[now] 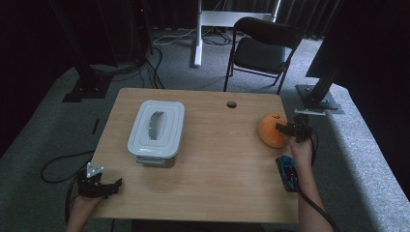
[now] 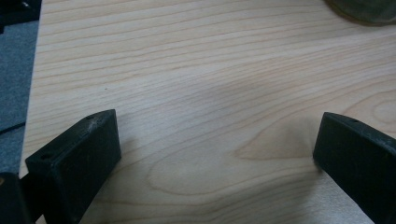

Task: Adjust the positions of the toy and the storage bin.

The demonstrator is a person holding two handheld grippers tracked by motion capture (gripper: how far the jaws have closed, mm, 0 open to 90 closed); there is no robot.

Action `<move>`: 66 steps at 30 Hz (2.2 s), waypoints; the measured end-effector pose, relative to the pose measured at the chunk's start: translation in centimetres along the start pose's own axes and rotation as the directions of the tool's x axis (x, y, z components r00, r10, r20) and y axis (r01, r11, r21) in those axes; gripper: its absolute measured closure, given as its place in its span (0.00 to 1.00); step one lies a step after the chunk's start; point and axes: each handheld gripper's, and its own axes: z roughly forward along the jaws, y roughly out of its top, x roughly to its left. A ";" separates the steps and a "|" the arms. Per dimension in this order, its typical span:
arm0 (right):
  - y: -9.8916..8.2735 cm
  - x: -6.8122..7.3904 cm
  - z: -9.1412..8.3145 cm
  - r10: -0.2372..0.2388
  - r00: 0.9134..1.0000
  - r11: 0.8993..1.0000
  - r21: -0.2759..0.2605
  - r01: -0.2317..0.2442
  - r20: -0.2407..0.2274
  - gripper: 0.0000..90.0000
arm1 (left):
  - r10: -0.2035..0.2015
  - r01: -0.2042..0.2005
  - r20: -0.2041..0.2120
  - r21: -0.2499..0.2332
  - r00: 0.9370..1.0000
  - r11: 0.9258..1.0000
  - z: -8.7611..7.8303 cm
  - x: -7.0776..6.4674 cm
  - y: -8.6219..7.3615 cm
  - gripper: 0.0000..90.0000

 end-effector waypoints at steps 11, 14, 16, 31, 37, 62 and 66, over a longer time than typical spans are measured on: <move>-0.2 5.8 -1.2 -0.162 0.983 0.983 -0.105 0.152 -0.090 0.14 | 0.012 -0.011 0.033 -0.021 0.999 1.000 -0.1 -0.2 1.0 0.01; -0.3 7.7 -0.9 -0.237 0.965 0.968 -0.116 0.224 -0.114 0.14 | 0.035 -0.035 -0.003 -0.020 0.999 0.999 -0.1 -0.3 1.5 0.01; -0.5 8.9 -0.6 -0.277 0.952 0.957 -0.126 0.261 -0.129 0.14 | 0.042 -0.042 -0.006 -0.024 0.999 0.999 -0.1 -0.2 1.9 0.01; -1.8 15.9 3.2 -0.342 0.919 0.937 -0.146 0.318 -0.197 0.14 | 0.055 -0.057 -0.035 -0.062 0.998 0.996 2.2 0.2 5.2 0.01; -2.7 17.5 5.4 -0.324 0.926 0.944 -0.127 0.304 -0.193 0.14 | 0.069 -0.072 -0.056 -0.057 0.996 0.996 3.5 0.3 6.0 0.01; -4.5 23.7 13.6 -0.261 0.947 0.965 -0.046 0.257 -0.189 0.14 | 0.098 -0.103 -0.077 -0.058 0.992 0.993 7.0 2.1 11.2 0.01; -4.5 24.6 14.3 -0.256 0.945 0.966 -0.018 0.258 -0.202 0.14 | 0.093 -0.099 -0.075 -0.073 0.993 0.992 7.5 2.3 12.3 0.01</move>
